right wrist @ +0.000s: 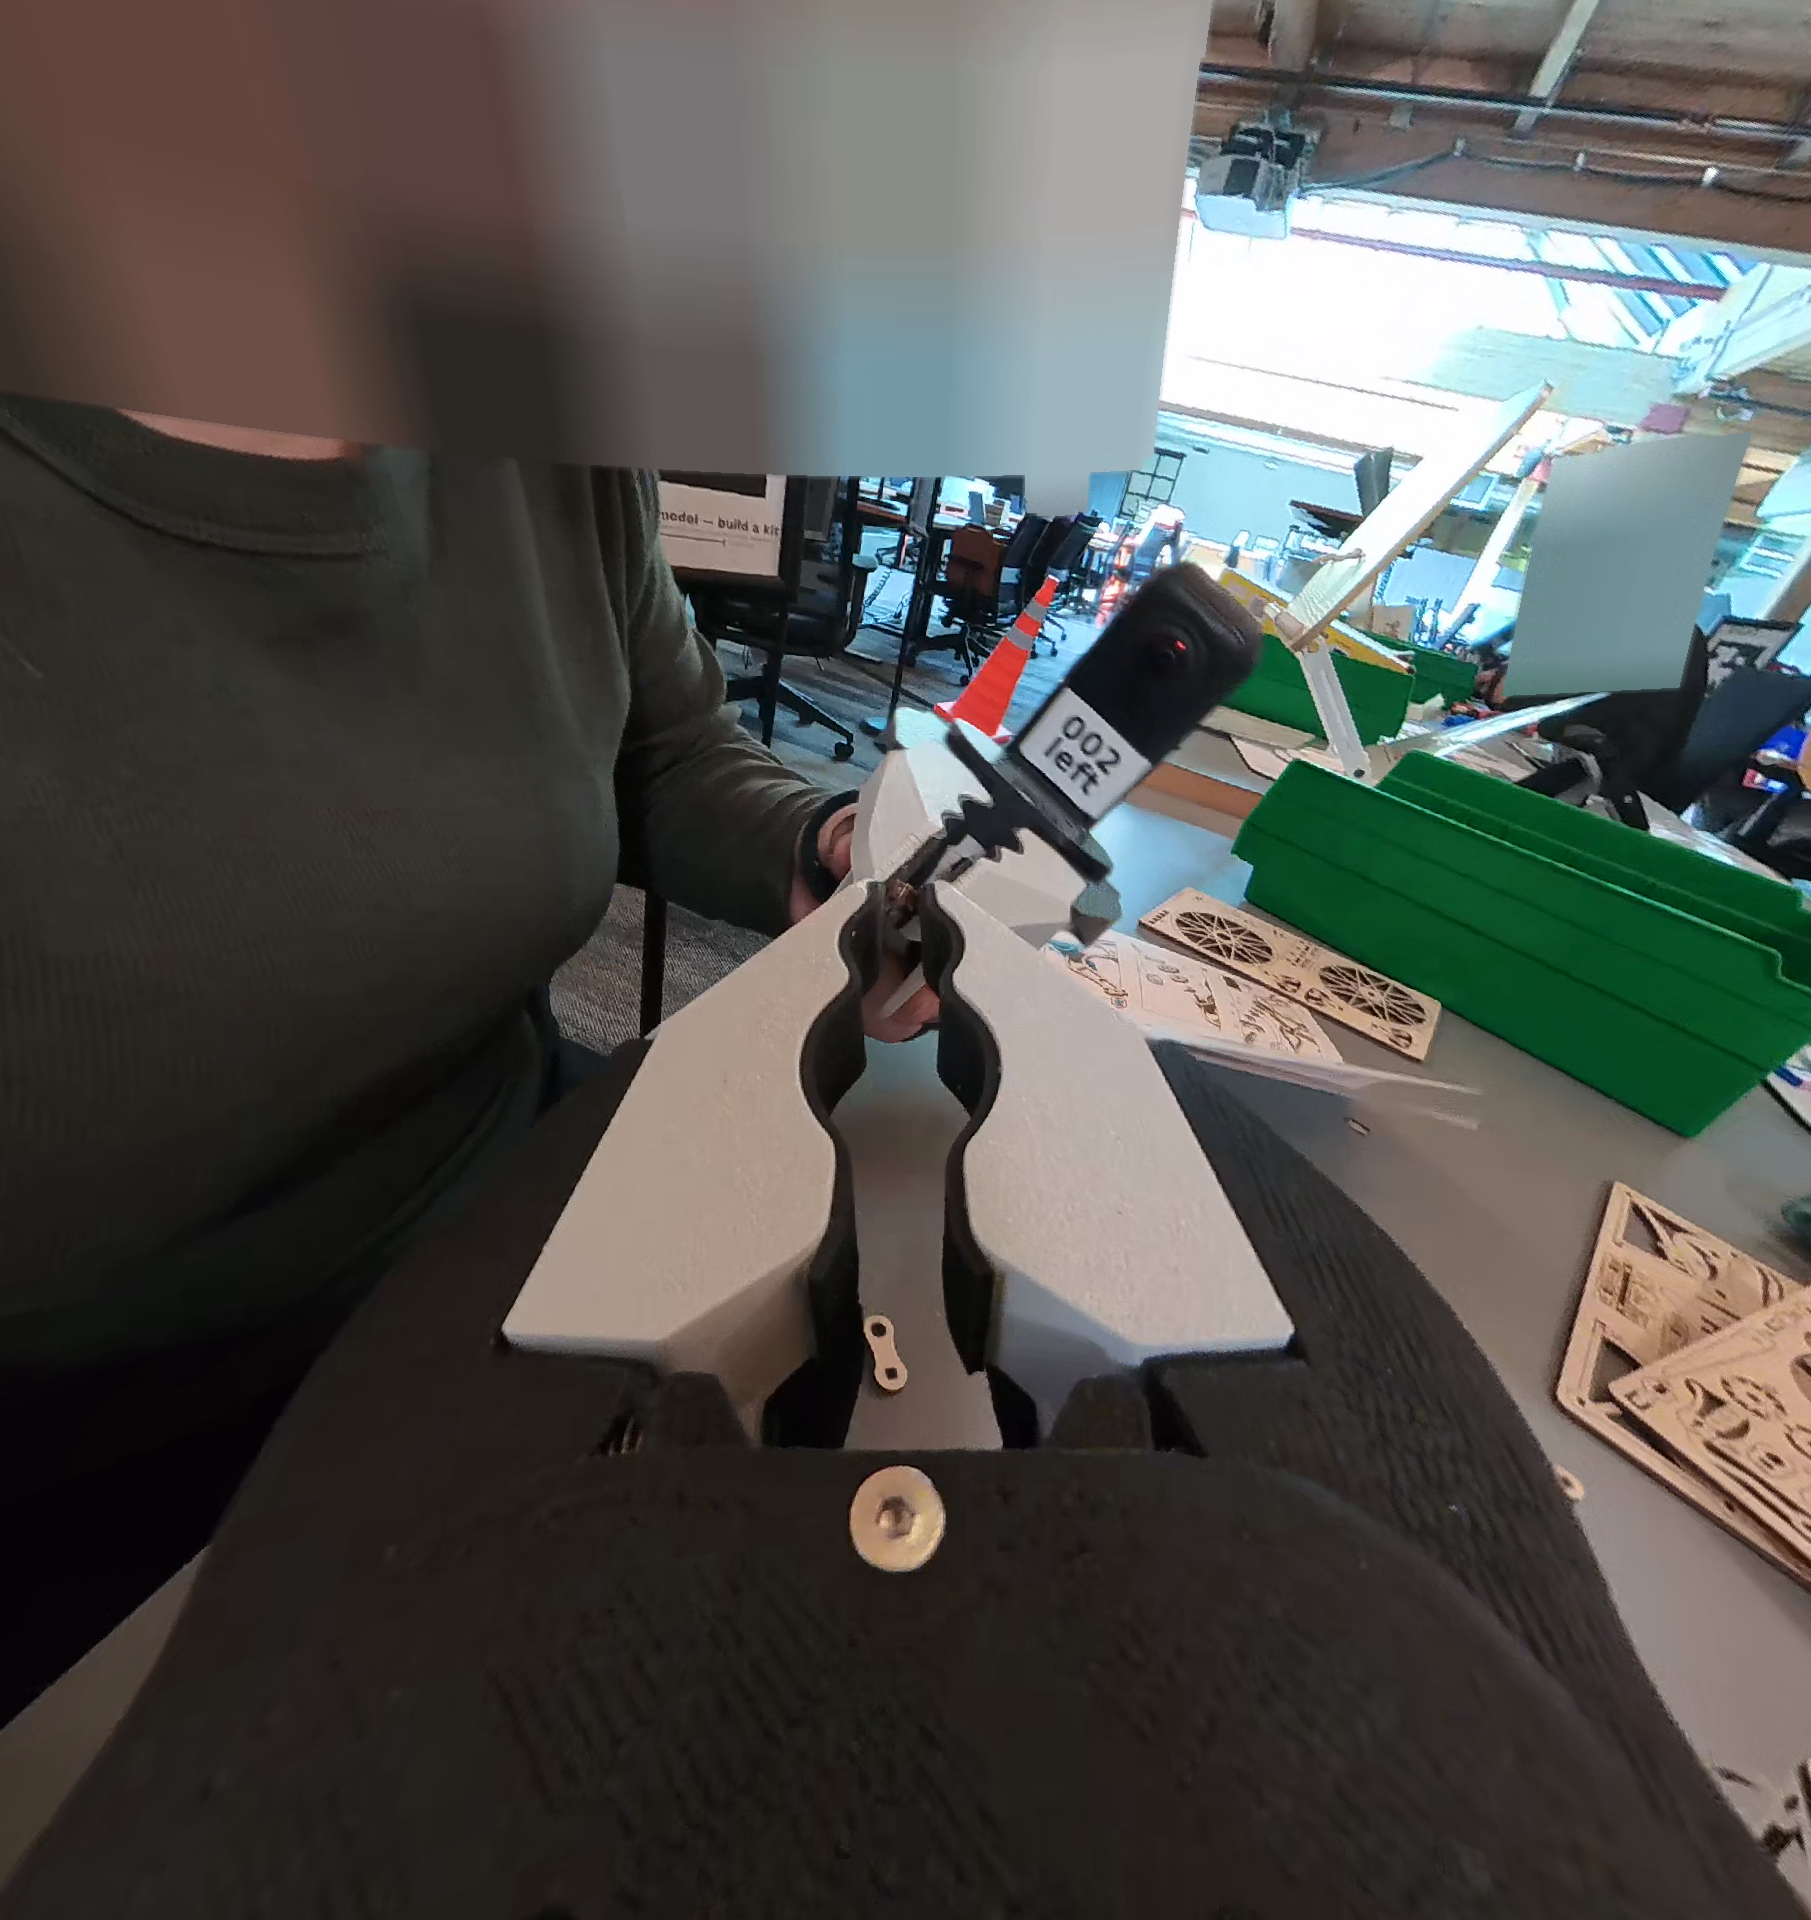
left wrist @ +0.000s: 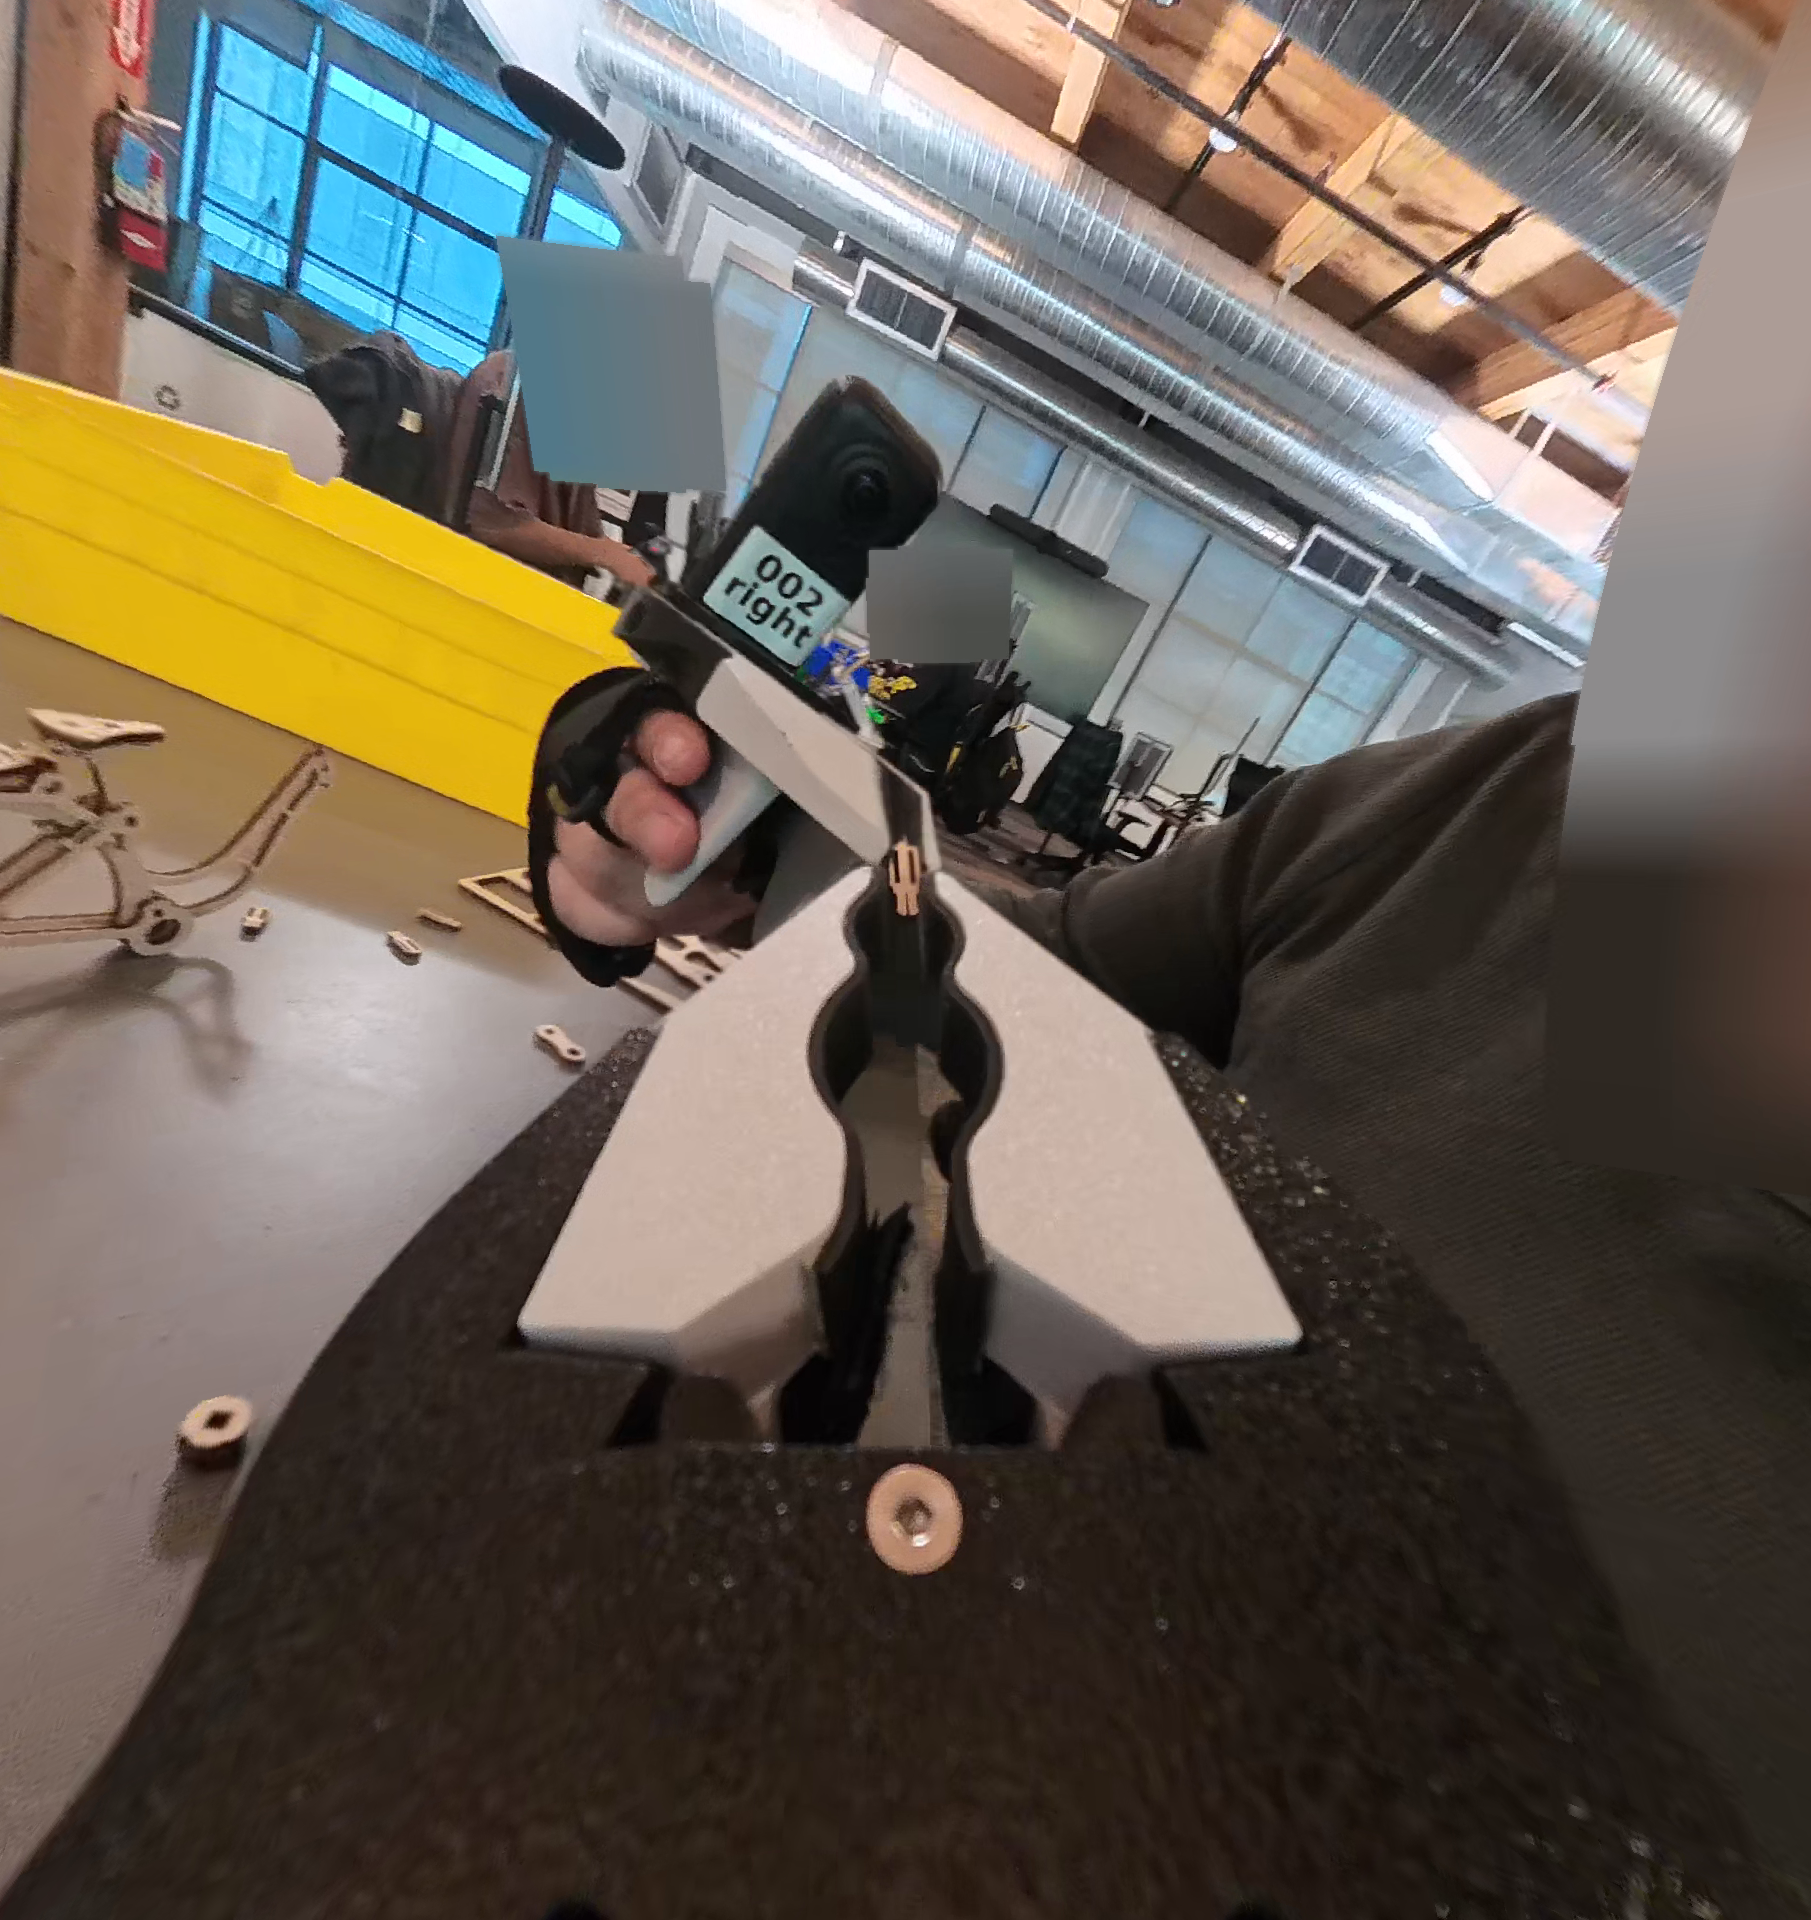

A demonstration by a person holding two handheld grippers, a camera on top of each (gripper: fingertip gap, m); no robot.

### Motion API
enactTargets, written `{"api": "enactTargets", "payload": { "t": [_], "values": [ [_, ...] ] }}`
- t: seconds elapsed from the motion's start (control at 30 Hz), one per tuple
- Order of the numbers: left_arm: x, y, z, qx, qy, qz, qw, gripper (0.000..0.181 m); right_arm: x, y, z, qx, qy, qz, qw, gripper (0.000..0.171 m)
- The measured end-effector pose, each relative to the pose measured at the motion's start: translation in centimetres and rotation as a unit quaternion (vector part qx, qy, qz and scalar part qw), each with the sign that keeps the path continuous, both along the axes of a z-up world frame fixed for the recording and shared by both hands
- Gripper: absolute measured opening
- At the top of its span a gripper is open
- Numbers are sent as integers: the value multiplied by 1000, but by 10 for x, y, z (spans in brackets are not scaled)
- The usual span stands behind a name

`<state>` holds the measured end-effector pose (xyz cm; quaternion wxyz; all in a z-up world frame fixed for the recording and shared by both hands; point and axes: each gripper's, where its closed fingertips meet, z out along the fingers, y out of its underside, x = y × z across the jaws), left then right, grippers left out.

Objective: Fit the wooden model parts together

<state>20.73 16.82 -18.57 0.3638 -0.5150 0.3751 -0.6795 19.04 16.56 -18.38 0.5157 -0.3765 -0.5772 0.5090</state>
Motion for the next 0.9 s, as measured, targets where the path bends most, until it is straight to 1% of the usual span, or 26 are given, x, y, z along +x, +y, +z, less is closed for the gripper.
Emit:
{"api": "enactTargets", "payload": {
  "t": [0.07, 0.13, 0.27, 0.3, 0.4, 0.5, 0.63, 0.7, 0.8, 0.9],
  "values": [
    [1, -2, -1, -18, 4, -12, 1000, 3, 1, -1, -2, 13, -5, 0, 1000, 5],
    [2, -2, -6, -39, 24, -20, 999, 3, 4, 1, -9, 49, -27, -14, 998, 6],
    [2, 1, -16, -80, 70, -31, 994, 3, 8, 4, -18, 180, -81, -77, 977, 8],
    [1, 2, -19, -82, 81, -32, 993, 3, 8, 6, -22, 218, -103, -93, 966, 8],
    [1, 4, -28, -85, 112, -33, 989, 3, 9, 12, -39, 336, -173, -138, 915, 5],
    [0, 6, -35, -96, 126, -37, 987, 3, 5, 13, -47, 408, -202, -157, 877, 3],
    [1, 10, -43, -90, 148, -25, 985, 3, 5, 17, -50, 466, -217, -176, 840, 7],
    [1, 11, -45, -90, 153, -22, 984, 3, 5, 16, -52, 484, -227, -176, 827, 5],
    [2, 11, -51, -87, 165, -20, 982, 3, 6, 17, -58, 500, -248, -169, 812, 1],
    [3, 12, -55, -85, 171, -15, 982, 3, 7, 17, -61, 499, -262, -163, 809, 1]
  ]
}}
